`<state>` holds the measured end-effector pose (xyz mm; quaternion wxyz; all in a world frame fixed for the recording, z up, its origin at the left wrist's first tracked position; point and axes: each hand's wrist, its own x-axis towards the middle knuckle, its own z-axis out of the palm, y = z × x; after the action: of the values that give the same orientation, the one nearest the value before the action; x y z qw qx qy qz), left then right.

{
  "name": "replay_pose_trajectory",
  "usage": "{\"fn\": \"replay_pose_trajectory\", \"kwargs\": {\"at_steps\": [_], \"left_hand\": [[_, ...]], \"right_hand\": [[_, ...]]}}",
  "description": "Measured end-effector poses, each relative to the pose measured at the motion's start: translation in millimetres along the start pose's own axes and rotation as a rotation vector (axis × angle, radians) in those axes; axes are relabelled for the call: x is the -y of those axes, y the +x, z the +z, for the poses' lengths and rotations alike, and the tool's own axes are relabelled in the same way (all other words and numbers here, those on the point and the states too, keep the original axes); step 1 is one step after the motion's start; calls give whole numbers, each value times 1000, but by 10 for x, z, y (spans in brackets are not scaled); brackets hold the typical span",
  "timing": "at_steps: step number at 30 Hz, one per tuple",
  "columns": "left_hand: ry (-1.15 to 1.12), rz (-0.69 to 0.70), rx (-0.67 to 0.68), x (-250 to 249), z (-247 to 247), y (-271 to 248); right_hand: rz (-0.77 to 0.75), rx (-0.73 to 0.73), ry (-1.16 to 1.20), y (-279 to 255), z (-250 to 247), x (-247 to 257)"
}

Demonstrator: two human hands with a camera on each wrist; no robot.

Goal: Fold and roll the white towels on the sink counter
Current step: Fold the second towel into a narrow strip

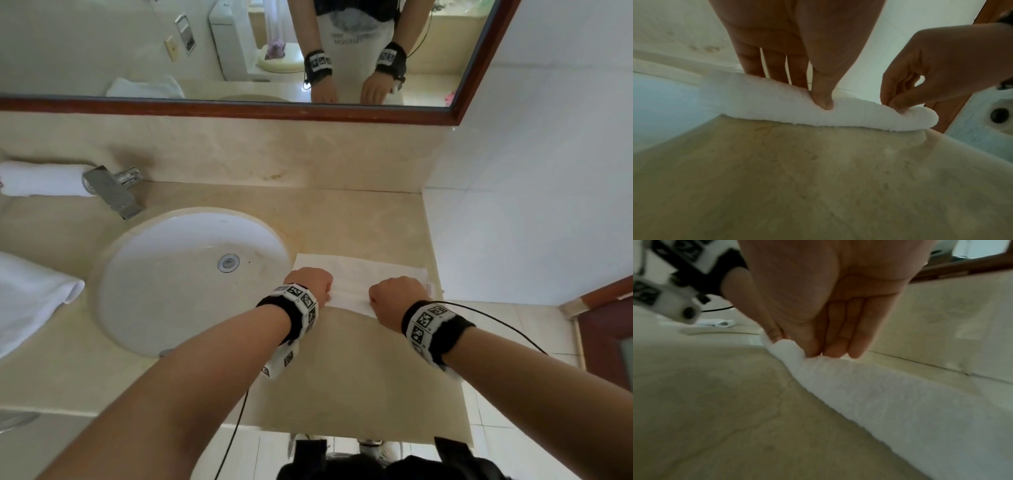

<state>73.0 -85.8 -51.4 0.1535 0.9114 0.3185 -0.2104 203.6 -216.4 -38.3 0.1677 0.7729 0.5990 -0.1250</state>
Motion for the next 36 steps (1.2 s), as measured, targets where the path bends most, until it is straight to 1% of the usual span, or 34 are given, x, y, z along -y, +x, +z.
{"fn": "replay_pose_trajectory", "kwargs": {"at_steps": [2,4,7,9,11,14,17,20,23,25,28,29,31,34,36], "left_hand": [[11,-13,-41,-10,37,-1],[92,-8,-125,-34,90,-26],[214,56,-238,-109,161,-80],[231,119,-273,-145,197,-124],[251,171,-263,-140,235,-168],[296,207,-240,-113,277,-192],[323,206,-243,-136,268,-176],[304,180,-233,-166,255,-130],[235,147,-200,-153,190,-64],[206,139,-174,-136,129,-19],[157,115,-153,-123,67,53],[161,121,-147,-119,60,73],[188,121,-151,-128,67,108],[205,80,-206,-157,95,99],[211,73,-237,-158,113,102]], "right_hand": [[-43,-11,-39,-29,58,27],[-47,-32,-30,-28,98,52],[26,-45,48,-12,169,89],[73,-51,91,13,187,81],[82,-58,74,51,168,59],[129,14,133,111,107,12],[165,107,221,155,40,-48],[169,154,247,160,20,-106],[189,113,298,143,44,-165],[195,29,307,120,65,-163],[146,-132,300,87,147,-138],[131,-151,300,76,170,-131],[101,-148,253,67,207,-143],[57,-130,124,91,232,-162],[55,-110,91,121,208,-166]]}}
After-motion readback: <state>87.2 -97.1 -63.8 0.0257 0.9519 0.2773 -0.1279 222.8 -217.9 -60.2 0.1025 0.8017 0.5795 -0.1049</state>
